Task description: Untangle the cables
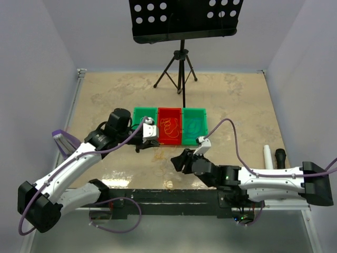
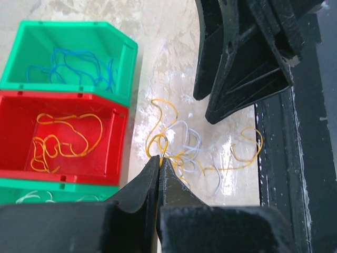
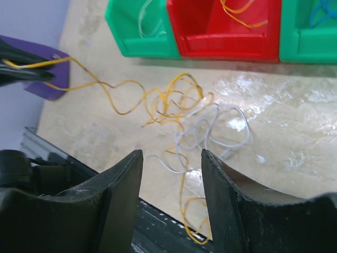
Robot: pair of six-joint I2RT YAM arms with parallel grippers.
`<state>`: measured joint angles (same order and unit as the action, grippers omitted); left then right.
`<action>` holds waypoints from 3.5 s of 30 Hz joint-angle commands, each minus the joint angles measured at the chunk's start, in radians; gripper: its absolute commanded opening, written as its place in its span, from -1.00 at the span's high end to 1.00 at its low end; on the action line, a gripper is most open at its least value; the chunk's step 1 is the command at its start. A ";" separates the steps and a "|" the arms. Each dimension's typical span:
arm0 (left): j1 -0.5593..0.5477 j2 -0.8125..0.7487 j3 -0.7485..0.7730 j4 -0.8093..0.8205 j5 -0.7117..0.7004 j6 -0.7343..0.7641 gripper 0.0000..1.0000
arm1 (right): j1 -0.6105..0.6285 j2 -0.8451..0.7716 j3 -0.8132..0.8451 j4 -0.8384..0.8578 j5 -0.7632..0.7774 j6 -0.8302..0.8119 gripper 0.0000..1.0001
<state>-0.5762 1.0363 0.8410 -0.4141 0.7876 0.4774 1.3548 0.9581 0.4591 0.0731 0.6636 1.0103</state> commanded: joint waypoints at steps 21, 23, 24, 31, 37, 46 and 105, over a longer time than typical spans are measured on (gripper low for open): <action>0.004 -0.102 -0.080 -0.061 -0.120 0.107 1.00 | -0.054 0.455 0.141 -0.059 0.042 0.186 -0.06; 0.004 -0.102 -0.082 -0.060 -0.119 0.106 1.00 | -0.069 0.458 0.136 -0.032 0.034 0.177 0.00; 0.004 -0.105 -0.082 -0.060 -0.120 0.105 1.00 | -0.075 0.461 0.127 -0.010 0.033 0.172 0.04; 0.003 -0.124 -0.085 -0.060 -0.123 0.099 1.00 | -0.098 0.539 0.145 0.071 0.002 0.122 0.33; 0.004 -0.160 -0.066 -0.089 -0.134 0.075 1.00 | -0.098 0.594 0.179 0.056 -0.013 0.123 0.92; 0.004 -0.286 0.079 -0.183 -0.353 0.101 1.00 | -0.098 0.208 0.171 -0.321 0.189 0.269 1.00; 0.006 -0.519 -0.264 -0.354 -0.972 0.282 1.00 | -0.143 -0.476 0.939 -0.583 1.136 -0.573 1.00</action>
<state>-0.5762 0.5056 0.5838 -0.8185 -0.1478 0.7460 1.1442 0.5232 1.4281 -0.6113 1.4788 0.5549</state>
